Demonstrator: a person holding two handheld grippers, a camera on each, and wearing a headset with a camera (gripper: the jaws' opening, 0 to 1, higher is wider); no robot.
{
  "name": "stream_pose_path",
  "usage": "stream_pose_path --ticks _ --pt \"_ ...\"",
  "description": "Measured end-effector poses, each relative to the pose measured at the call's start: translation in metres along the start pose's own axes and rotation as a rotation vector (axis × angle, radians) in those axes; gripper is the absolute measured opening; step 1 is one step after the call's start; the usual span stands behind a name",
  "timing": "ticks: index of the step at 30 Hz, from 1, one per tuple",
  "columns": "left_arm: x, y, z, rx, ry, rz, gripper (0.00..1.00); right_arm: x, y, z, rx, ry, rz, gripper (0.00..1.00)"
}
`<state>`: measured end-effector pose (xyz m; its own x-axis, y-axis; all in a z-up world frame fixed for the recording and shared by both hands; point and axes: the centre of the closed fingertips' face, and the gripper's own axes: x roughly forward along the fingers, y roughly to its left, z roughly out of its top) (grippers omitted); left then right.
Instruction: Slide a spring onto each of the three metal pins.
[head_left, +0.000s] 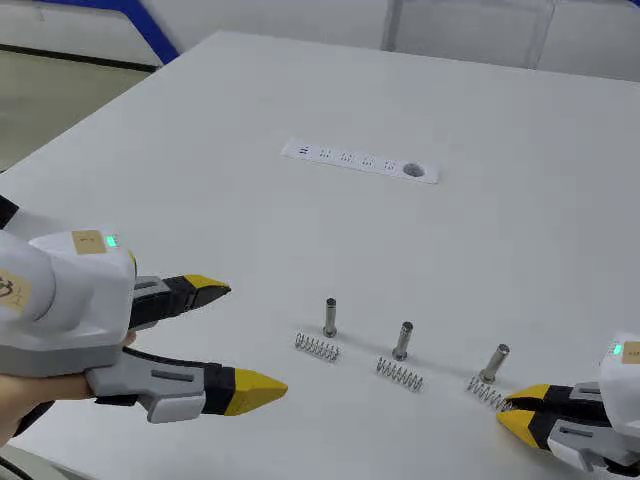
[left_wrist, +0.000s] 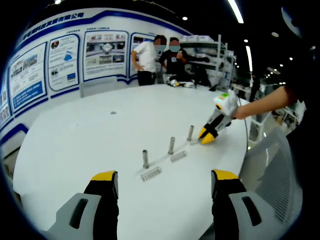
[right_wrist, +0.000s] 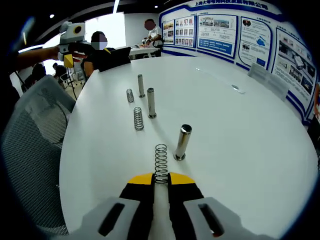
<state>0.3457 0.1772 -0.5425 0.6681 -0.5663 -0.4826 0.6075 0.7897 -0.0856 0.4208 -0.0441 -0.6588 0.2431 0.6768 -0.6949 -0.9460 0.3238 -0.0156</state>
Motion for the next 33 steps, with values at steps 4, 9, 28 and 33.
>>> stream_pose_path --ticks 4,9,28,33 --pt "0.007 -0.007 0.006 0.006 -0.007 -0.015 0.78 -0.007 0.007 0.003 -0.037 -0.005 0.015 0.11" --pt "0.016 -0.017 0.015 0.029 -0.017 -0.042 0.77 -0.017 0.011 0.011 -0.05 -0.013 0.025 0.1" --pt "0.049 -0.074 0.048 0.146 -0.043 -0.193 0.73 -0.066 0.069 0.103 -0.333 -0.102 0.116 0.1" --pt "0.055 -0.093 0.047 0.166 -0.038 -0.236 0.7 -0.07 0.091 0.11 -0.372 -0.115 0.147 0.1"
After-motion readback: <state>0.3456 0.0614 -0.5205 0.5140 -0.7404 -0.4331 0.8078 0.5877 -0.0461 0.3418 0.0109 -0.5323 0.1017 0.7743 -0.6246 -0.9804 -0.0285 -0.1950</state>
